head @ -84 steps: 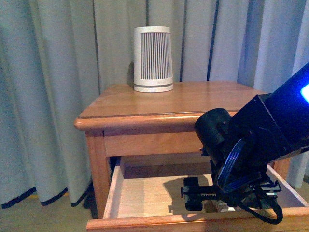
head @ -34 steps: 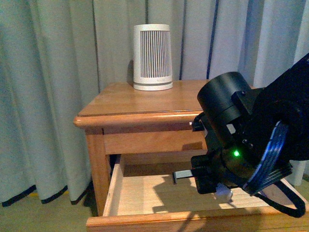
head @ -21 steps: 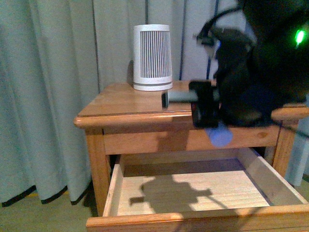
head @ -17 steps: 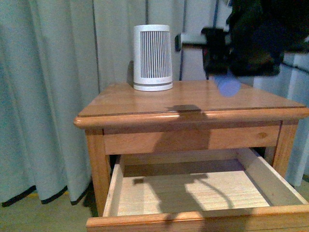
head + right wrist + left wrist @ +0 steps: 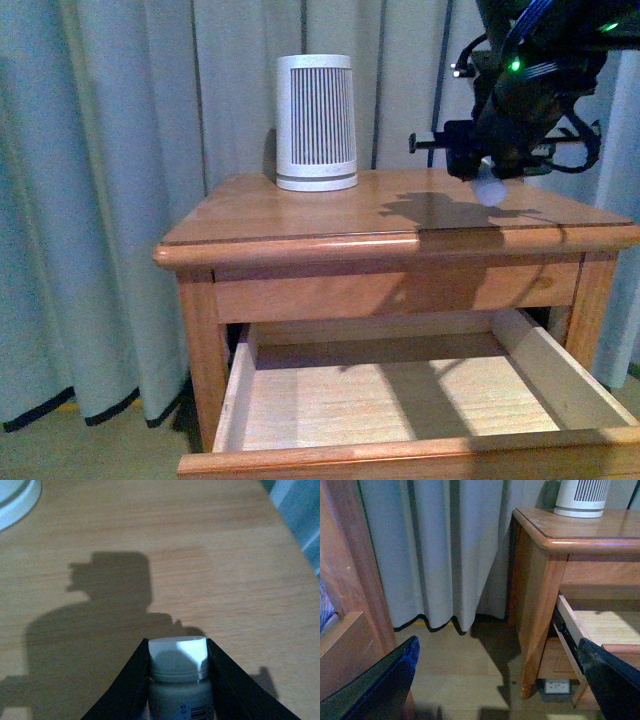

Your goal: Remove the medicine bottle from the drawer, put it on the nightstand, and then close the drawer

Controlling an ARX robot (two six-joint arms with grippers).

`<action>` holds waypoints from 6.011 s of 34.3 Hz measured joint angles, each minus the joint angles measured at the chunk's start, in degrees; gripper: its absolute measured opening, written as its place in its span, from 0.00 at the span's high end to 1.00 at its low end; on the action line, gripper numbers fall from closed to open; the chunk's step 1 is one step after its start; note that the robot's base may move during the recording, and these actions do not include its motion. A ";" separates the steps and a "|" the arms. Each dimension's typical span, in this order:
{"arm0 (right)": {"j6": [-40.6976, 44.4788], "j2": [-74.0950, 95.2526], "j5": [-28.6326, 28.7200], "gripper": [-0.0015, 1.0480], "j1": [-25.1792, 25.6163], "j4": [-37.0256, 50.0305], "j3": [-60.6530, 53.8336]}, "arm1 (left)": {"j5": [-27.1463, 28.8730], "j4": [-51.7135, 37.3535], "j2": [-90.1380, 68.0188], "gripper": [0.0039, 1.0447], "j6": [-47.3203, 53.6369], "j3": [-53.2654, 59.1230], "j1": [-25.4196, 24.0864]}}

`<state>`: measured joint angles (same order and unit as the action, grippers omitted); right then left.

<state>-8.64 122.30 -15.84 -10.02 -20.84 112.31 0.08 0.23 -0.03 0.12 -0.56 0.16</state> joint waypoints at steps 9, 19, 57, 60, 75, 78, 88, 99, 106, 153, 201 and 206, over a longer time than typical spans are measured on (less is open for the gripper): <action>-0.85 8.24 -0.74 0.68 -0.31 -5.22 12.15 | -0.02 0.00 0.00 0.06 0.00 0.00 0.00; 0.96 3.74 -1.66 0.16 -1.05 2.10 6.54 | -0.02 0.00 0.00 0.06 0.00 0.00 0.00; -10.60 -67.63 3.37 0.07 -4.74 18.53 -93.07 | -0.02 0.00 0.00 0.06 0.00 0.00 0.00; -9.60 -62.58 2.58 0.07 -4.74 25.16 -94.05 | -0.02 0.00 0.00 0.06 0.00 0.00 0.00; -2.27 -32.00 0.96 0.07 -4.81 54.66 -89.61 | -0.02 0.00 0.00 0.06 0.00 0.00 0.00; -0.61 -26.95 0.98 0.07 -4.31 57.96 -86.66 | -0.02 0.00 0.00 0.06 0.00 0.00 0.00; 3.85 -12.76 1.03 0.07 -0.74 62.97 -73.16 | -0.02 0.00 0.00 0.06 0.00 0.00 0.00; 8.68 -0.09 1.49 0.07 0.94 61.22 -54.14 | -0.02 0.00 0.00 0.06 0.00 0.00 0.00; 9.62 1.81 2.27 0.07 1.27 60.37 -51.63 | -0.02 0.00 0.00 0.06 0.00 0.00 0.00; 3.52 -103.73 -12.09 0.07 3.08 32.04 -107.82 | -0.02 0.00 0.00 0.06 0.00 0.00 0.00; 8.50 -121.92 15.82 0.43 9.90 20.98 -111.65 | -0.04 0.00 0.00 0.06 0.00 0.00 0.00; 8.48 -121.92 15.82 0.18 9.90 20.98 -111.65 | -0.04 0.00 0.00 0.06 0.00 0.00 0.00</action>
<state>-0.16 0.38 -0.01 -0.12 0.14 0.67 0.03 0.23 -0.03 0.12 -0.56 0.16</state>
